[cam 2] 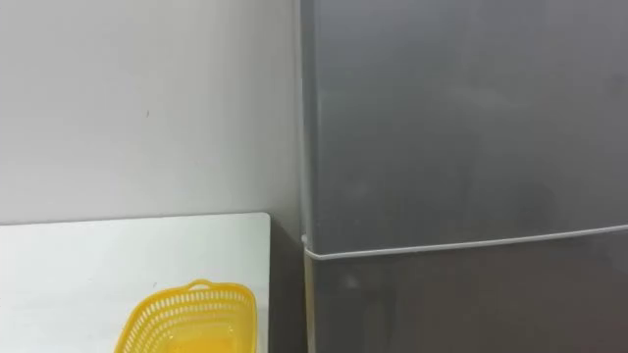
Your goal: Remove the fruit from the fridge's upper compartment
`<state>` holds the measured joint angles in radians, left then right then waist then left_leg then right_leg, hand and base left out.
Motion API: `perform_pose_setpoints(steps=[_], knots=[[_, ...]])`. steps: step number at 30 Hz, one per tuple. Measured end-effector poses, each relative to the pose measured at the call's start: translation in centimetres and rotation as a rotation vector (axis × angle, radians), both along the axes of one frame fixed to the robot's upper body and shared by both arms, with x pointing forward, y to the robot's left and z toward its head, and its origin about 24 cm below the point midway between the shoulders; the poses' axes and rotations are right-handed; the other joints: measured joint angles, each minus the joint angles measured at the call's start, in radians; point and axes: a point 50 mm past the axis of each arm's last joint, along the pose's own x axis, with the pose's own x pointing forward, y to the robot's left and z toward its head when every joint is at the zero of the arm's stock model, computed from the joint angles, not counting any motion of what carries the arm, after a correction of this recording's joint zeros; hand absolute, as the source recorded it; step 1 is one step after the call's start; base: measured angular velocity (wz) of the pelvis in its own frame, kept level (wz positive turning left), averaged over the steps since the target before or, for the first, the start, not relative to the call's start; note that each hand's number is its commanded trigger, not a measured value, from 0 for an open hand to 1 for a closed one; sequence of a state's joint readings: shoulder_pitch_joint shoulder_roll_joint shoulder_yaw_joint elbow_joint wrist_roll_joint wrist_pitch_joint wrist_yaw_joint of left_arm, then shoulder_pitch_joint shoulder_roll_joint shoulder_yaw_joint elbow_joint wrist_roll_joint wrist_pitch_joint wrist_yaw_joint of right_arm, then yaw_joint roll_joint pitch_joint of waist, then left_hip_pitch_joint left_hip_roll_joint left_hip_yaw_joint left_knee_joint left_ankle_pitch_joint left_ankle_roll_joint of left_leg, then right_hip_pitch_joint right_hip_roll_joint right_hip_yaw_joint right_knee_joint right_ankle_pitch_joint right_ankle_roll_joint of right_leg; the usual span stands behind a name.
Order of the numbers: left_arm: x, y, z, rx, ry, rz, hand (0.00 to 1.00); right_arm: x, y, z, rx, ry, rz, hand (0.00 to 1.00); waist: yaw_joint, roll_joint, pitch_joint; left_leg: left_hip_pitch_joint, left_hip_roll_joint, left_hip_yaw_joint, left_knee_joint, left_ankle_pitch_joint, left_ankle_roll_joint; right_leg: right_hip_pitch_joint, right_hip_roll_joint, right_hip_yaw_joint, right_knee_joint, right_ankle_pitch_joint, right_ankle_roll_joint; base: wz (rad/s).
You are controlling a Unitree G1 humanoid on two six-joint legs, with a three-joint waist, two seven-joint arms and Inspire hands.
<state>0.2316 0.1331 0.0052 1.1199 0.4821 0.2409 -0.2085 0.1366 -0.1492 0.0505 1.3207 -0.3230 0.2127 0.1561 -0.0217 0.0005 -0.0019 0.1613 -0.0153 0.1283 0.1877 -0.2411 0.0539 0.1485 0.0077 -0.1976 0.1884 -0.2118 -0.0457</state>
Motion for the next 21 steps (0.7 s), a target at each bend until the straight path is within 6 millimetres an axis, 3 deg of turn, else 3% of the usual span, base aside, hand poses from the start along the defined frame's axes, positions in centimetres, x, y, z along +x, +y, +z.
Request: perform_pose_setpoints(steps=[21], knots=[[-0.05,0.03,0.0,0.017,-0.005,-0.007,0.0,0.0,-0.04,0.0,-0.009,-0.008,-0.003,0.0,-0.002,-0.004,0.0014,0.018,-0.001,-0.002,-0.009,0.0,0.0,0.012,0.0,0.001,-0.001,-0.002,0.001,0.0]])
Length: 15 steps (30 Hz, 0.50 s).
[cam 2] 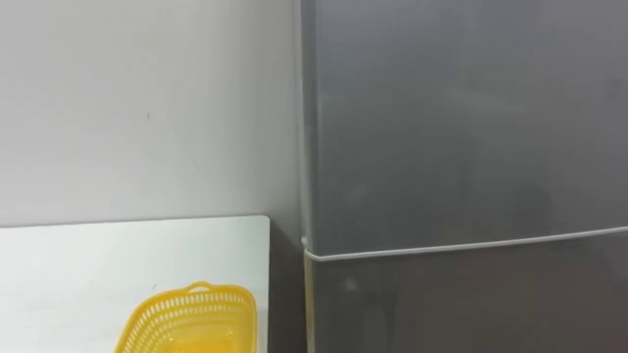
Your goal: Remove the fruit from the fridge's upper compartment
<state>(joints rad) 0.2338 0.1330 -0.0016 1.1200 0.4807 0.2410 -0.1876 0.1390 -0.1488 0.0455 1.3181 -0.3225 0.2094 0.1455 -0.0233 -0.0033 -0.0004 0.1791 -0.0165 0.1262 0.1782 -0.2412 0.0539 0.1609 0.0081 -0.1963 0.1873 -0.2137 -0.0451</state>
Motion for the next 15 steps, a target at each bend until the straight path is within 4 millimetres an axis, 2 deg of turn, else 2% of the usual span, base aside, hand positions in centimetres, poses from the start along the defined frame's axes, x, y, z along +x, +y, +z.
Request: perform_pose_setpoints(steps=[5,15], knots=[[-0.02,0.12,0.0,0.02,-0.022,0.07,0.0,-0.02,0.07,-0.01,0.004,-0.001,-0.014,0.0,0.001,-0.001,-0.0002,-0.001,0.0,0.0,-0.001,0.0,0.0,-0.001,0.0,-0.001,0.0,-0.002,0.0,0.0],[-0.74,0.33,-0.04,0.084,-0.089,0.429,0.0,0.03,0.1,-0.03,0.001,-0.008,-0.058,0.0,0.007,-0.001,-0.0002,-0.008,0.0,-0.003,0.009,-0.002,0.0,-0.003,-0.002,-0.008,-0.001,-0.002,0.0,0.01]])
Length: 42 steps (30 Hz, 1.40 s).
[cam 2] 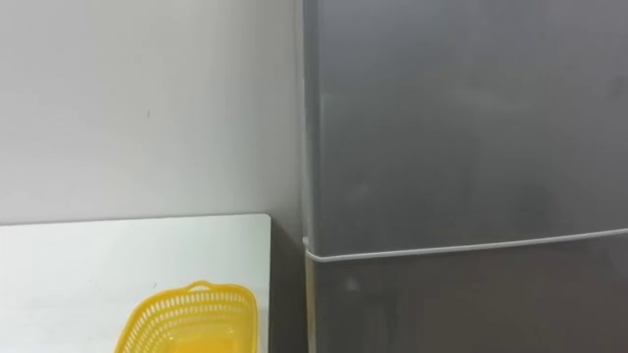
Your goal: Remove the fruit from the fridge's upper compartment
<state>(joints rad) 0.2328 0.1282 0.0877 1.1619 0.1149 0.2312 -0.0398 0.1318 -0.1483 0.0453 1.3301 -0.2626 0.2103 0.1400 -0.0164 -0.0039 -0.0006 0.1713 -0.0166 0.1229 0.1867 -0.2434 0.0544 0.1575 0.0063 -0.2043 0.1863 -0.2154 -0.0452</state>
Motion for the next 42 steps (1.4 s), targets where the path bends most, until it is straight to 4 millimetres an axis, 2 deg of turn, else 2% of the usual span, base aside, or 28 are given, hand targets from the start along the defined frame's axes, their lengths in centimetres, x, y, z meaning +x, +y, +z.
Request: perform_pose_setpoints(steps=[5,9,11,13,17,20,24,26,28,29,31,32,34,38,40,42], knots=[[-0.7,0.6,0.2,0.064,-0.033,0.26,0.0,-0.1,-0.3,0.1,-0.031,-0.017,-0.066,0.0,-0.003,0.006,-0.0004,-0.002,0.0,-0.003,0.002,-0.002,0.0,0.002,0.0,-0.003,0.0,0.0,0.0,0.01],[-0.3,1.1,0.3,0.139,-0.101,0.569,0.0,-0.2,-0.4,0.1,-0.047,-0.021,-0.109,0.0,0.001,0.017,-0.0003,-0.002,0.0,-0.005,0.001,-0.002,0.0,0.002,0.0,-0.003,0.001,0.0,0.0,0.0],[0.6,1.7,0.5,0.173,-0.171,0.703,0.0,-0.2,-0.6,0.1,-0.059,-0.034,-0.142,0.0,0.001,0.02,-0.0005,-0.001,0.0,-0.006,0.003,-0.002,0.0,0.003,0.0,-0.006,0.002,0.0,0.0,0.02],[2.5,2.9,1.2,0.212,-0.301,0.883,0.0,0.2,-0.9,0.2,-0.077,-0.06,-0.155,0.0,0.007,0.022,0.0002,-0.002,0.0,-0.005,0.002,-0.002,-0.001,0.001,0.0,-0.005,0.004,0.0,0.0,0.0],[4.9,4.4,2.2,0.298,-0.436,1.0,0.0,0.3,-1.1,0.2,-0.085,-0.076,-0.138,0.0,0.024,0.022,0.0003,-0.001,0.0,-0.005,-0.001,-0.002,-0.001,0.0,0.001,-0.002,0.004,0.0,0.0,-0.01],[6.7,5.9,3.7,0.384,-0.534,1.061,0.0,0.5,-1.1,0.2,-0.085,-0.095,-0.131,0.0,0.039,0.015,-0.0006,-0.007,0.0,-0.004,-0.004,-0.002,-0.001,-0.013,0.003,0.005,0.004,0.001,-0.001,-0.06],[9.6,7.8,6.8,0.502,-0.727,1.084,0.0,0.8,-1.4,0.3,-0.118,-0.128,-0.133,0.0,0.053,0.011,-0.003,-0.012,-0.001,-0.011,0.0,-0.002,-0.001,-0.016,0.004,0.001,0.001,0.002,-0.002,0.02],[11.0,8.4,8.5,0.546,-0.812,1.101,0.0,1.2,-1.5,0.3,-0.117,-0.159,-0.132,0.0,0.052,0.014,-0.0077,-0.019,-0.002,-0.019,0.001,-0.002,-0.001,-0.017,0.003,-0.003,0.001,0.002,-0.002,0.08],[12.8,9.0,11.3,0.593,-0.956,1.115,0.0,1.4,-1.5,0.3,-0.116,-0.177,-0.135,0.0,0.06,0.01,-0.0088,-0.02,-0.002,-0.02,0.0,-0.002,-0.001,-0.018,0.003,-0.004,0.001,0.002,-0.002,0.0],[13.2,9.2,12.1,0.606,-0.993,1.111,0.0,1.5,-1.5,0.3,-0.116,-0.18,-0.14,0.0,0.06,0.009,-0.0089,-0.019,-0.002,-0.02,0.001,-0.002,-0.001,-0.018,0.004,-0.003,0.0,0.002,-0.002,0.0],[14.5,9.8,15.3,0.663,-1.15,1.094,0.0,1.8,-1.7,0.4,-0.12,-0.198,-0.15,0.0,0.053,0.012,-0.0085,-0.022,-0.003,-0.024,0.001,-0.002,-0.001,-0.019,0.003,-0.003,0.0,0.002,-0.002,0.0],[14.9,9.8,16.2,0.669,-1.191,1.095,0.0,1.8,-1.7,0.4,-0.121,-0.2,-0.149,0.0,0.051,0.013,-0.0084,-0.024,-0.004,-0.028,0.001,-0.002,-0.001,-0.02,0.002,-0.004,-0.001,0.002,-0.001,0.1],[16.2,9.7,19.5,0.676,-1.359,1.069,0.0,1.7,-1.7,0.4,-0.12,-0.205,-0.15,0.0,0.051,0.015,-0.0087,-0.024,-0.009,-0.045,-0.001,-0.002,0.0,-0.018,-0.001,-0.016,0.001,0.001,0.001,0.11],[17.1,9.1,23.2,0.709,-1.551,0.973,0.0,1.5,-1.6,0.4,-0.11,-0.204,-0.135,0.0,0.046,0.021,-0.0086,-0.028,-0.009,-0.046,0.001,-0.002,0.0,-0.024,-0.002,-0.018,-0.001,0.001,0.001,0.01],[17.8,7.9,25.9,0.655,-1.699,0.901,0.0,1.2,-1.6,0.4,-0.108,-0.191,-0.118,0.0,0.045,0.018,-0.0066,-0.039,-0.01,-0.051,0.006,-0.002,0.0,-0.026,-0.003,-0.021,-0.002,0.001,0.001,0.08],[18.1,7.0,27.6,0.596,-1.801,0.836,0.0,0.8,-1.4,0.4,-0.103,-0.178,-0.121,0.0,0.043,0.017,-0.0039,-0.039,-0.011,-0.054,0.013,-0.002,0.0,-0.017,-0.003,-0.021,-0.001,0.001,0.001,0.03]])
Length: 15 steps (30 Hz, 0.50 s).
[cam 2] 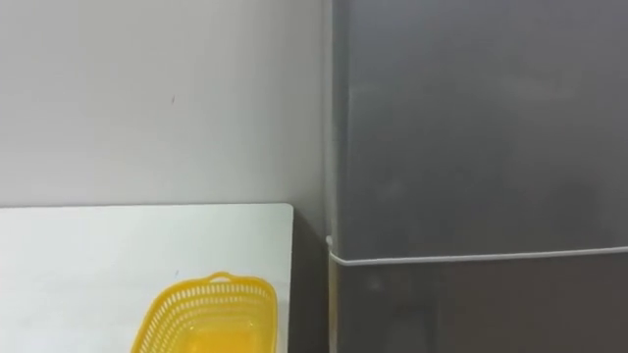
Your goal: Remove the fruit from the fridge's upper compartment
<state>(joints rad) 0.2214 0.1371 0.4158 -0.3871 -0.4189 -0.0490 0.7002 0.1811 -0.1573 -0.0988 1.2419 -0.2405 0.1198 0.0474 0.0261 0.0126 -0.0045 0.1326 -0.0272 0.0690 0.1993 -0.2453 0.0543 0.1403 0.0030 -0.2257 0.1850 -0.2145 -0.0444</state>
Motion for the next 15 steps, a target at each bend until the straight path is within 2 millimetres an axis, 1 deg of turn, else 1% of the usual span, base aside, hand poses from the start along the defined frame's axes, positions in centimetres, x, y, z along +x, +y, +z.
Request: perform_pose_setpoints(steps=[1,2,3,4,5,6,8,9,10,11,12,13,15], knots=[[0.2,-0.6,1.0,0.031,-0.042,-0.051,0.0,-0.1,0.1,0.0,0.009,0.004,0.0,0.0,0.0,-0.002,0.0029,0.001,0.0,-0.002,0.001,0.0,0.0,0.0,0.0,0.0,-0.001,0.0,0.0,0.0],[0.4,-0.9,1.5,0.047,-0.062,-0.08,0.0,0.0,0.1,0.0,0.015,0.003,0.002,0.0,-0.005,-0.001,0.0045,0.002,0.0,-0.003,0.002,0.0,0.0,0.0,0.0,0.0,-0.002,0.0,0.0,0.05],[0.9,-1.5,2.3,0.083,-0.09,-0.135,0.0,0.1,0.2,-0.1,0.027,-0.001,0.006,0.0,-0.009,-0.001,0.0095,0.001,-0.001,-0.007,0.003,0.0,0.0,-0.001,0.0,0.0,-0.003,0.0,0.0,0.04],[1.3,-2.1,3.0,0.127,-0.112,-0.178,0.0,0.0,0.3,-0.1,0.04,-0.005,0.008,0.0,-0.014,0.001,0.0128,0.0,-0.001,-0.007,0.003,0.0,0.0,-0.003,0.0,0.001,-0.004,0.0,0.0,0.0],[1.4,-2.4,3.4,0.142,-0.129,-0.201,0.0,0.2,0.3,-0.1,0.046,-0.01,0.009,0.0,-0.018,0.001,0.015,0.0,-0.001,-0.007,0.002,0.0,0.0,-0.005,0.0,0.001,-0.004,0.0,0.0,0.0],[1.7,-3.1,4.2,0.171,-0.163,-0.263,0.0,0.2,0.3,-0.1,0.056,-0.019,0.012,0.0,-0.022,0.001,0.0168,-0.001,-0.001,-0.007,-0.002,0.0,0.0,-0.006,0.0,0.002,-0.005,0.0,0.0,0.0],[2.4,-4.1,5.0,0.219,-0.193,-0.365,0.0,0.3,0.4,-0.1,0.069,-0.022,0.014,0.0,-0.029,0.007,0.0155,-0.001,-0.001,-0.008,-0.002,0.0,0.0,-0.006,0.0,0.001,-0.005,0.0,0.0,0.0],[2.7,-4.9,5.5,0.247,-0.212,-0.434,0.0,0.4,0.5,-0.1,0.072,-0.019,0.018,0.0,-0.041,0.009,0.0173,-0.002,-0.001,-0.01,-0.001,0.0,0.0,-0.005,0.0,-0.001,-0.004,0.0,0.0,0.09],[3.1,-5.5,5.8,0.274,-0.224,-0.502,0.0,0.4,0.6,-0.2,0.076,-0.01,0.023,0.0,-0.054,0.012,0.0171,-0.004,-0.002,-0.016,0.001,0.001,0.001,-0.004,-0.001,-0.007,-0.001,0.0,0.001,0.09],[3.3,-5.8,6.0,0.288,-0.229,-0.536,0.0,0.4,0.6,-0.2,0.078,-0.007,0.027,0.0,-0.055,0.014,0.0173,-0.005,-0.002,-0.016,0.002,0.001,0.001,-0.004,-0.001,-0.008,-0.001,0.0,0.001,0.06],[3.7,-6.4,6.3,0.316,-0.244,-0.6,0.0,0.4,0.6,-0.2,0.08,-0.005,0.034,0.0,-0.061,0.014,0.0157,-0.006,-0.002,-0.015,0.003,0.001,0.001,-0.004,-0.001,-0.007,0.0,0.0,0.001,0.0],[4.0,-6.9,6.6,0.336,-0.256,-0.654,0.0,0.4,0.6,-0.2,0.08,-0.003,0.037,0.0,-0.071,0.018,0.0161,-0.007,-0.002,-0.015,0.003,0.001,0.001,-0.008,-0.001,-0.007,0.0,0.0,0.001,0.0],[4.4,-7.7,6.8,0.362,-0.272,-0.732,0.0,0.3,0.6,-0.2,0.085,0.002,0.041,0.0,-0.076,0.024,0.013,-0.01,-0.002,-0.014,0.003,0.001,0.001,-0.013,-0.001,-0.003,0.0,0.0,0.0,-0.06]])
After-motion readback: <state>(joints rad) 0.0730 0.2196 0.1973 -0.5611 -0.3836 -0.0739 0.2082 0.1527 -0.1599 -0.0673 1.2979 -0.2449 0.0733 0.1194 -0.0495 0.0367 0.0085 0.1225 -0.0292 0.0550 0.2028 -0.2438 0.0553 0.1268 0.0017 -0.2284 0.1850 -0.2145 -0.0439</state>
